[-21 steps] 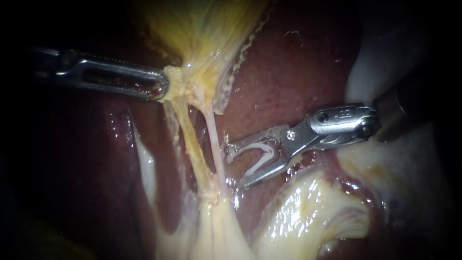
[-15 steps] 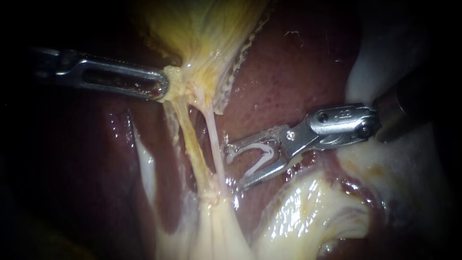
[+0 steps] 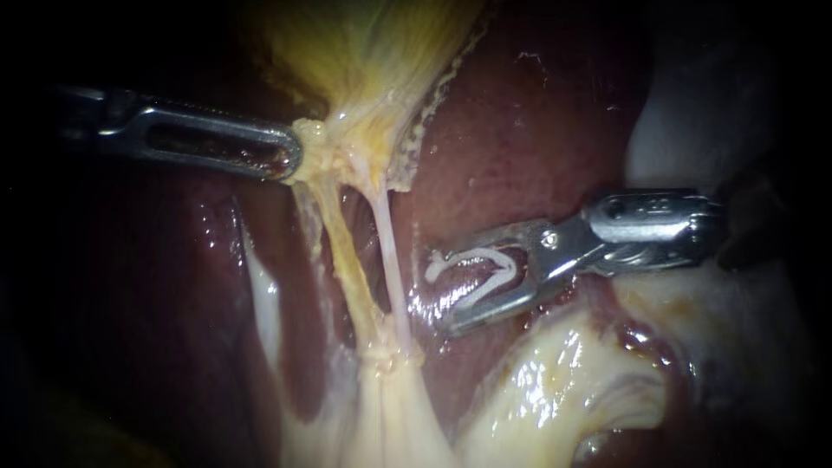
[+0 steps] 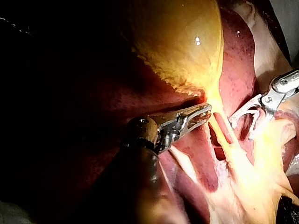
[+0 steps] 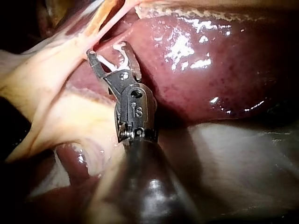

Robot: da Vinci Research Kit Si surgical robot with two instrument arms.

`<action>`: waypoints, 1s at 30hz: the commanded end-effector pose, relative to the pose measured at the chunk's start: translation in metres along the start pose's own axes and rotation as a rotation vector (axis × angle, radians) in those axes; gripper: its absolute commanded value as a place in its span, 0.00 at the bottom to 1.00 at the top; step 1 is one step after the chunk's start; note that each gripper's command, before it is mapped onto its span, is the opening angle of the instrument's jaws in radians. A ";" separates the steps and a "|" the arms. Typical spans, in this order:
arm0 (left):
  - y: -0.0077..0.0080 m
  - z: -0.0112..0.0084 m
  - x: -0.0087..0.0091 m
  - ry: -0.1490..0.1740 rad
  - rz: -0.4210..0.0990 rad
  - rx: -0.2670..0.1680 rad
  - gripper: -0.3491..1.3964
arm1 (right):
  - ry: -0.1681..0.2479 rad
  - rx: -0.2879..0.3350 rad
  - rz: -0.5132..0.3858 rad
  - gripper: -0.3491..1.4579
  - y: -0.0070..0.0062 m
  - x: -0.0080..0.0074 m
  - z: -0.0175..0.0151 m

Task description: Clipping first clip left tube

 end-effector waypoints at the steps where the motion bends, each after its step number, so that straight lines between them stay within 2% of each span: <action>1: 0.0000 0.0000 0.0000 0.000 0.000 0.001 0.00 | -0.031 -0.008 0.004 0.42 -0.0004 0.0007 -0.0003; 3: 0.0000 0.0000 0.0000 0.000 0.000 0.001 0.00 | -0.064 -0.015 0.010 0.41 -0.0012 0.0016 -0.0009; 6: 0.0000 0.0000 0.0000 0.000 0.000 0.001 0.00 | -0.064 -0.027 0.018 0.40 -0.0022 0.0029 -0.0016; 11: 0.0000 0.0000 0.0000 0.000 0.000 0.001 0.00 | -0.058 -0.040 0.056 0.39 -0.0033 0.0044 -0.0018; 21: 0.0000 0.0000 0.0000 0.000 0.000 0.001 0.00 | -0.039 -0.065 0.103 0.40 -0.0035 0.0055 -0.0011; 30: 0.0000 0.0000 0.0000 0.000 0.000 0.001 0.00 | 0.016 -0.060 0.178 0.42 -0.0038 0.0062 0.0002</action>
